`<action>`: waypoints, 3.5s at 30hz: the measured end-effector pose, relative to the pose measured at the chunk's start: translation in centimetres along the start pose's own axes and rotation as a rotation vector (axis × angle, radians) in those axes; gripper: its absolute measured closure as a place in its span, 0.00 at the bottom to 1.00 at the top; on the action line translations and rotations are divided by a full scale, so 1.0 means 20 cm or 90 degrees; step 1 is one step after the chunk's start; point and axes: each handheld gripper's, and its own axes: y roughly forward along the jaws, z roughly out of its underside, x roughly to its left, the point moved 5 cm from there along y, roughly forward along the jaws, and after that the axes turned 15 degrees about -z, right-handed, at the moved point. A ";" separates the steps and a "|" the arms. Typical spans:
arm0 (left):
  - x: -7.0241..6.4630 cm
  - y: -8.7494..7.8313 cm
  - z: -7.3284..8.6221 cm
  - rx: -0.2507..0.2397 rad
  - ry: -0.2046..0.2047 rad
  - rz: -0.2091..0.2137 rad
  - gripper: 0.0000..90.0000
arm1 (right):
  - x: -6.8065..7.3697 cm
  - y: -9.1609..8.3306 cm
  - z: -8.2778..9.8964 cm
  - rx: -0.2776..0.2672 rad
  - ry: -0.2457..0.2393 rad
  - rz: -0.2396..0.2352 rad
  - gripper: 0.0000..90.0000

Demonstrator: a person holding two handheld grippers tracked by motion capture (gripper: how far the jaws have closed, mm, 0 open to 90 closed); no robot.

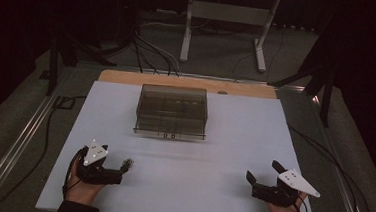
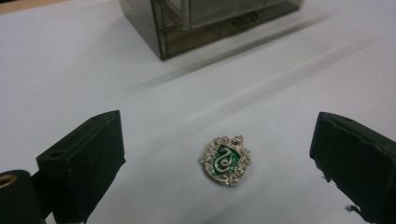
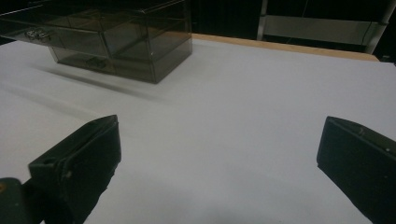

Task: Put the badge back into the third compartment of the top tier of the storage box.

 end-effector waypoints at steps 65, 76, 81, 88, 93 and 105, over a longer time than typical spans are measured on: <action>0.03 0.13 0.07 0.089 -0.012 0.017 0.95 | 0.00 0.00 0.00 0.000 -0.001 -0.001 0.00; 0.03 0.13 0.06 0.096 0.005 0.003 0.99 | 0.00 0.00 0.00 0.001 -0.001 -0.001 0.00; 0.02 0.12 0.05 0.093 0.017 -0.003 0.99 | 0.00 0.00 0.00 0.000 -0.001 0.000 0.00; 0.01 0.11 0.03 0.086 0.021 -0.006 0.99 | 0.00 0.00 0.00 0.000 0.000 0.000 0.00; 0.00 0.10 0.01 0.078 0.023 -0.007 0.99 | 0.00 0.00 0.00 -0.001 0.000 0.000 0.00; 0.01 0.07 -0.02 0.064 0.017 -0.006 0.99 | 0.00 0.00 0.00 0.000 0.000 0.000 0.00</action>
